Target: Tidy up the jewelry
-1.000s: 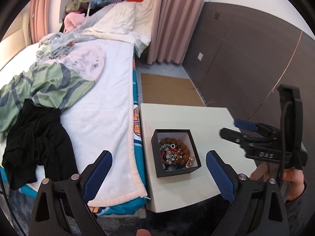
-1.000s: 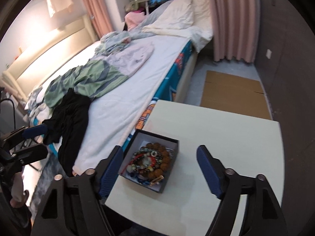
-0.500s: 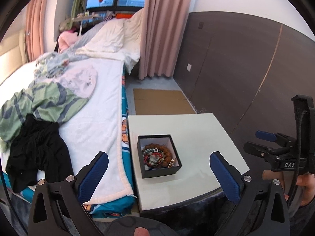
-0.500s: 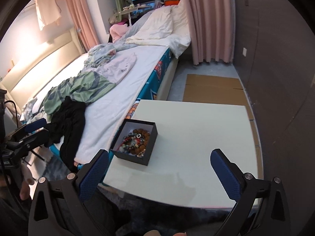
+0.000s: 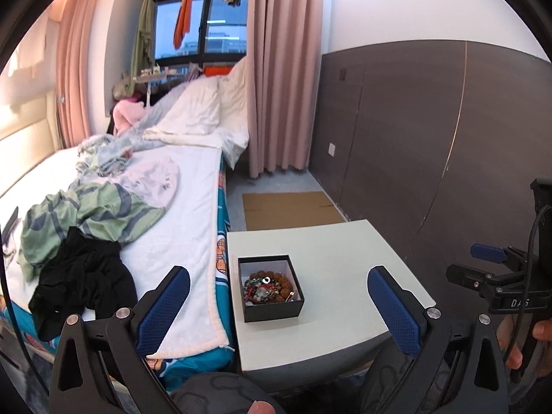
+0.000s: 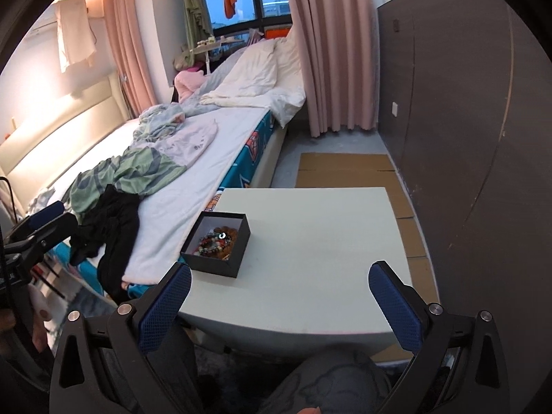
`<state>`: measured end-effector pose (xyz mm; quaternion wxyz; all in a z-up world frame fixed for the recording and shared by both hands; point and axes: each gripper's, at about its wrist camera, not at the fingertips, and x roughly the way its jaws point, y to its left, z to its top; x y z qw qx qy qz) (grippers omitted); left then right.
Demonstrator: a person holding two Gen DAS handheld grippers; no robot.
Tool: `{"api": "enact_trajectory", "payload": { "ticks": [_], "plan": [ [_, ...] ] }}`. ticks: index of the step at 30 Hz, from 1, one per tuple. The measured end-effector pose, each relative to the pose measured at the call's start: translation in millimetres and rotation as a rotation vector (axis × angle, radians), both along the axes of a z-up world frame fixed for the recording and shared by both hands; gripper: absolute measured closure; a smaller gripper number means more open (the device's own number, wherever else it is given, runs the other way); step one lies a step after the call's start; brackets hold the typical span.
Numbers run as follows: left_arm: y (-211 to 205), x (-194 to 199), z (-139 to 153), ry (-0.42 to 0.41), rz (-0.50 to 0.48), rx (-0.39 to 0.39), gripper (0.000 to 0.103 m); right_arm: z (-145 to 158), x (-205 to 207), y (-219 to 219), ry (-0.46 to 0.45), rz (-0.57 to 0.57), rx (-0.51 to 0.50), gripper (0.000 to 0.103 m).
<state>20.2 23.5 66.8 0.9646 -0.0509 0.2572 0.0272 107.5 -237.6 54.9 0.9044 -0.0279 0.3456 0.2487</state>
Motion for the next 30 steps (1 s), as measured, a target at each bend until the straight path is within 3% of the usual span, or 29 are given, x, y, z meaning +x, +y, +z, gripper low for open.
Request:
{"api": "enact_trajectory", "payload": {
  "ticks": [13,30],
  "plan": [
    [-16,-44,-4,-0.049,0.028,0.008,0.000,-7,-44,-35,-0.073,-0.059,0.055,0.000],
    [-26,-53,-28,-0.039,0.017,-0.006,0.000,-31,-58,-40,-0.070,-0.052,0.074,0.000]
  ]
}}
